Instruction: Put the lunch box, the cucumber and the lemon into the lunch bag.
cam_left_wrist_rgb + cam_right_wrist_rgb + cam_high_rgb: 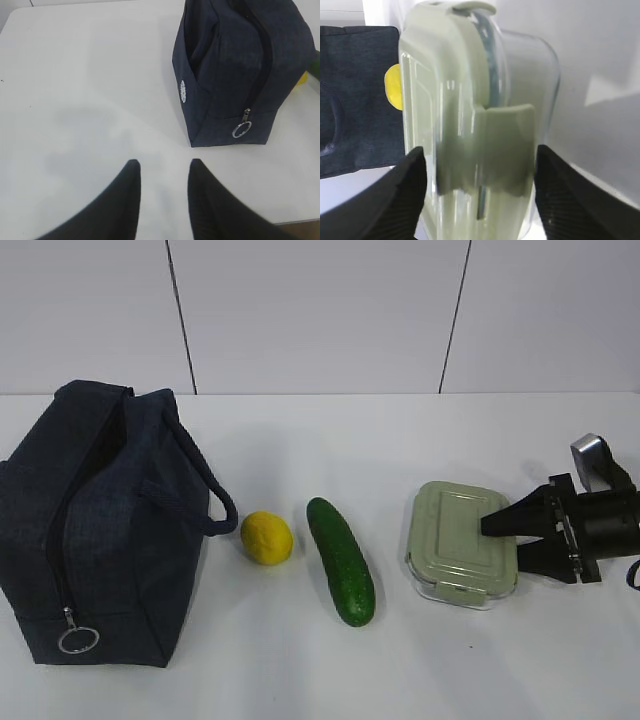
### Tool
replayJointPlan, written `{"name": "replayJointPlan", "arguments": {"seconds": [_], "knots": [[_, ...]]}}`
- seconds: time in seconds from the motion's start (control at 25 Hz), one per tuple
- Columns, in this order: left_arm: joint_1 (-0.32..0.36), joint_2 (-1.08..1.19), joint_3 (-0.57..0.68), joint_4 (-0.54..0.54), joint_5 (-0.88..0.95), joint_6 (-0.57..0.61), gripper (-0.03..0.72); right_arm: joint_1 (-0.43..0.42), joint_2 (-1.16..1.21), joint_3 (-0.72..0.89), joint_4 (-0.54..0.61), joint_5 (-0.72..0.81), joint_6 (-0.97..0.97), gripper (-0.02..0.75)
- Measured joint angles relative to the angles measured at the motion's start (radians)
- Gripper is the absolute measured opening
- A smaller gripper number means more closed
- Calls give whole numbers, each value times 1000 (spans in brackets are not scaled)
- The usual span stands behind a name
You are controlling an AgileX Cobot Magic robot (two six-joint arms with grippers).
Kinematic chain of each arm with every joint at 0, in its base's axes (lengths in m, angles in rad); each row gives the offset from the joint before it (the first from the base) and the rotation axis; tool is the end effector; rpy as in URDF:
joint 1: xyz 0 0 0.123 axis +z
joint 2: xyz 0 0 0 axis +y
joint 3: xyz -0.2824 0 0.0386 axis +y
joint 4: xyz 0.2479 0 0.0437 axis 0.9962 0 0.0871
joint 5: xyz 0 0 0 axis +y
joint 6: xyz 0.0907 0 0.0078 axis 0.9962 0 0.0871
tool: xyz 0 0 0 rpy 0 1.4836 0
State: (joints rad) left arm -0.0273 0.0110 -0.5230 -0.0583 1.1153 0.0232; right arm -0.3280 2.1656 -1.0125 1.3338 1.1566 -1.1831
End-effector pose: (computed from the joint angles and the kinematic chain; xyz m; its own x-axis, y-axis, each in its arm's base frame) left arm -0.0083 -0.0045 0.2793 -0.4929 0.0110 -0.8700 0.0716 0.9970 -0.0279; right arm 0.3397 -0.0300 0.0850 -0.9561 0.2520 -0.1497 -0.0108 0.4800 0.8772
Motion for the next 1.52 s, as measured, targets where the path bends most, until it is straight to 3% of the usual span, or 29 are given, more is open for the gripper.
{"name": "replayJointPlan", "arguments": {"seconds": [0.32, 1.52], "knots": [[0, 0, 0, 0, 0, 0, 239, 0, 0, 0, 0, -3, 0, 442], [0, 0, 0, 0, 0, 0, 239, 0, 0, 0, 3, -3, 4, 398]]}}
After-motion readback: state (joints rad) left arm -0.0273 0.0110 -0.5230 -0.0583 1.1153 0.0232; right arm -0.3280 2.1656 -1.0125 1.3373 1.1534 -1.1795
